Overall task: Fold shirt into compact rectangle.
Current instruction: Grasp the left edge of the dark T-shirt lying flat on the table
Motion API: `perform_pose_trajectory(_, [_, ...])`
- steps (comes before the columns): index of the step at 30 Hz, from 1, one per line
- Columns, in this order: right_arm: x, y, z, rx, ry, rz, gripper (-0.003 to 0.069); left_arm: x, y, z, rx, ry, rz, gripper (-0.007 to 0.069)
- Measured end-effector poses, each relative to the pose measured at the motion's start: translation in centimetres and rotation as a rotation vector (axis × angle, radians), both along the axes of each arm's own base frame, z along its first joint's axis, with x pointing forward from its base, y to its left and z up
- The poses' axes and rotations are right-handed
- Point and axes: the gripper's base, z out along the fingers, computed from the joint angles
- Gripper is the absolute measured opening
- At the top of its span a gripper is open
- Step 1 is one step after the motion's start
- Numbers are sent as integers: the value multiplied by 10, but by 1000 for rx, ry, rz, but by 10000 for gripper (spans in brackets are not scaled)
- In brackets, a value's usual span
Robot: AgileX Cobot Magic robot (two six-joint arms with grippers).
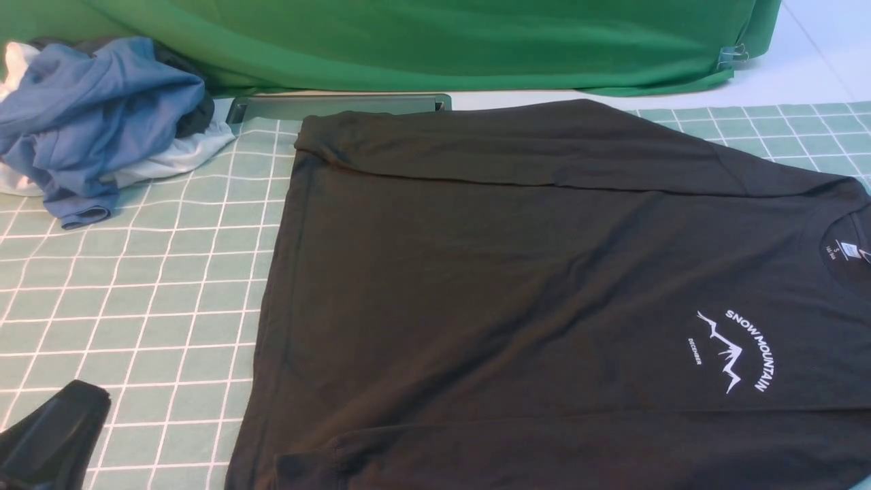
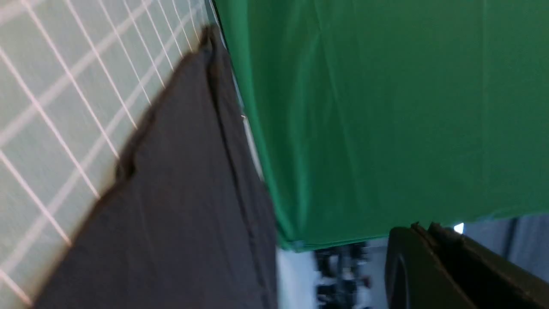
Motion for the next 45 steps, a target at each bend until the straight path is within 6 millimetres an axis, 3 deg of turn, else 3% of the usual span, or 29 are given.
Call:
perform_pose_trajectory(12, [0,-7,16,19,-171,-76,220,0,1,0,29,-10,12,18])
perform_pose_trajectory(17, [-3,-14,32,25,-353,-158,67,-1,0,8,-7,-34,-4,18])
perform_pose_trajectory(21, [4,-15,45,9,-328,-164,31,-10,-5,70,182,-182,-81,18])
perform_pose_trajectory(23, [10,-13,60,-41,-289,-151,31,-4,-9,96,298,-166,-127,18])
perform_pose_trajectory(27, [30,-6,94,-215,-135,-63,31,27,-25,113,509,83,-308,18])
perform_pose_trajectory(31, [57,6,123,-527,122,152,31,77,-42,85,725,491,-633,18])
perform_pose_trajectory(32, [59,7,124,-549,150,178,31,79,-43,83,723,512,-645,18])
perform_pose_trajectory(35, [81,15,123,-684,385,407,31,112,-52,35,745,793,-866,18])
perform_pose_trajectory(38, [91,17,113,-725,509,524,33,127,-58,9,751,897,-937,22])
perform_pose_trajectory(39, [91,17,112,-723,518,529,33,127,-58,9,751,897,-937,22])
perform_pose_trajectory(40, [97,18,103,-735,579,583,34,134,-65,-8,758,947,-969,40])
perform_pose_trajectory(45, [104,19,93,-731,653,633,38,137,-82,-27,738,1037,-974,116])
